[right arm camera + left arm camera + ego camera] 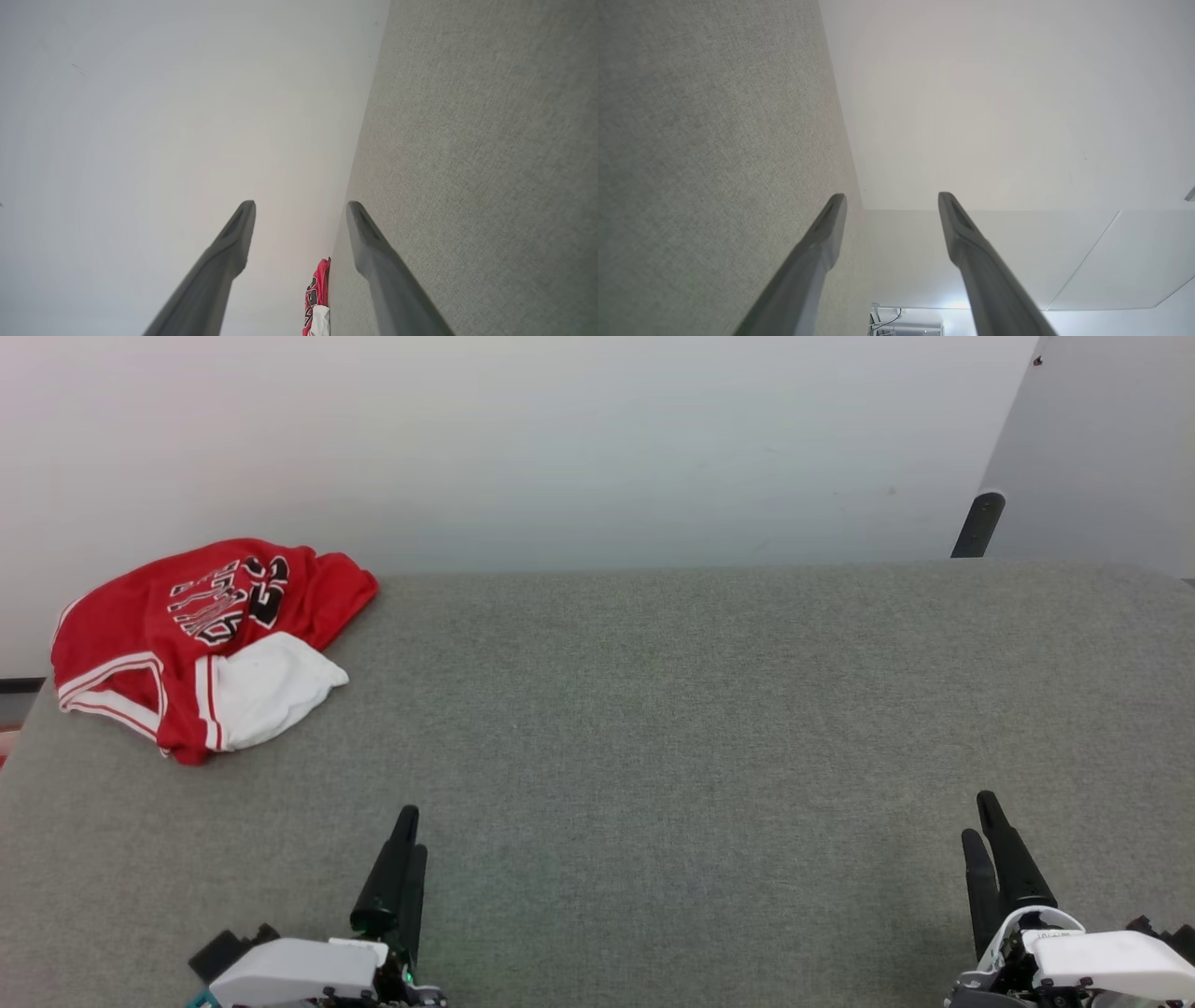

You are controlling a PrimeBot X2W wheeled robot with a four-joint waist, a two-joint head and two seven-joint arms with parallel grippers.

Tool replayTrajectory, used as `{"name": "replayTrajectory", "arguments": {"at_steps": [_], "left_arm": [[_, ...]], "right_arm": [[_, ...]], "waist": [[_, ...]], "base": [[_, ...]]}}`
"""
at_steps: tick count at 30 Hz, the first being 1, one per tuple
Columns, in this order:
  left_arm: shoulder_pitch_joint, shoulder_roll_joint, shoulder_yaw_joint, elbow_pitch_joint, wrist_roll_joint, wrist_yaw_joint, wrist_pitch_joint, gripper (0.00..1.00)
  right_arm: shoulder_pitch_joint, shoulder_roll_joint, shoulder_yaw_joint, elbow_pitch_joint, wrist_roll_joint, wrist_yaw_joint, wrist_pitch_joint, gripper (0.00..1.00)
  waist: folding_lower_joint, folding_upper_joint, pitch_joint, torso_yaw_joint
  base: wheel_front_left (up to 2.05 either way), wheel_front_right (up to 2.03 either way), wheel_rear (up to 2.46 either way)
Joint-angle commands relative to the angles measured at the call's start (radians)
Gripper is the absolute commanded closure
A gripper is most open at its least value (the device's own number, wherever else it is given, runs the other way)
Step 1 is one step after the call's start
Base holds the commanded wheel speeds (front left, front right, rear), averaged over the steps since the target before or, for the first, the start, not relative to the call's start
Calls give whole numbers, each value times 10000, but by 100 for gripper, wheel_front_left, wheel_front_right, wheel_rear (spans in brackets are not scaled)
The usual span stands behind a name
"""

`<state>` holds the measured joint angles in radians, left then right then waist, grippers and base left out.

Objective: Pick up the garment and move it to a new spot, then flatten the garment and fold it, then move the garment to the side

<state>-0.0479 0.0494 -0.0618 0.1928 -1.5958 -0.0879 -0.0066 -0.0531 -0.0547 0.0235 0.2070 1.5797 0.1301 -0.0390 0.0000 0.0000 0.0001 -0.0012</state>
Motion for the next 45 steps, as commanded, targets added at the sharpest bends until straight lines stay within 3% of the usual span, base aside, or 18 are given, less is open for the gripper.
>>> {"name": "replayTrajectory", "arguments": {"at_steps": [1,13,25,36,45], "left_arm": [[-240,95,-72,-179,154,19,-60,0],[-287,415,-594,-358,988,73,-608,0],[-358,813,-1111,-260,3054,486,-1224,0],[-383,1014,-1211,-381,5746,826,-1558,0],[-408,966,-1075,-525,8253,844,-1777,0]], "right_arm": [[-248,-73,75,-191,-152,5,-80,0],[-233,-237,328,-227,-903,6,-489,0],[-222,-281,314,-85,-2920,6,-858,0],[-122,-121,19,-194,-6150,6,-884,0],[22,3,-273,-588,-9238,7,-692,0]], "waist": [[0,0,-2,2],[0,0,-70,24],[0,0,-160,58],[0,0,-251,103],[0,0,-292,132]], "base": [[0,0,0],[0,0,0],[0,0,0],[0,0,0],[0,0,0]]}}
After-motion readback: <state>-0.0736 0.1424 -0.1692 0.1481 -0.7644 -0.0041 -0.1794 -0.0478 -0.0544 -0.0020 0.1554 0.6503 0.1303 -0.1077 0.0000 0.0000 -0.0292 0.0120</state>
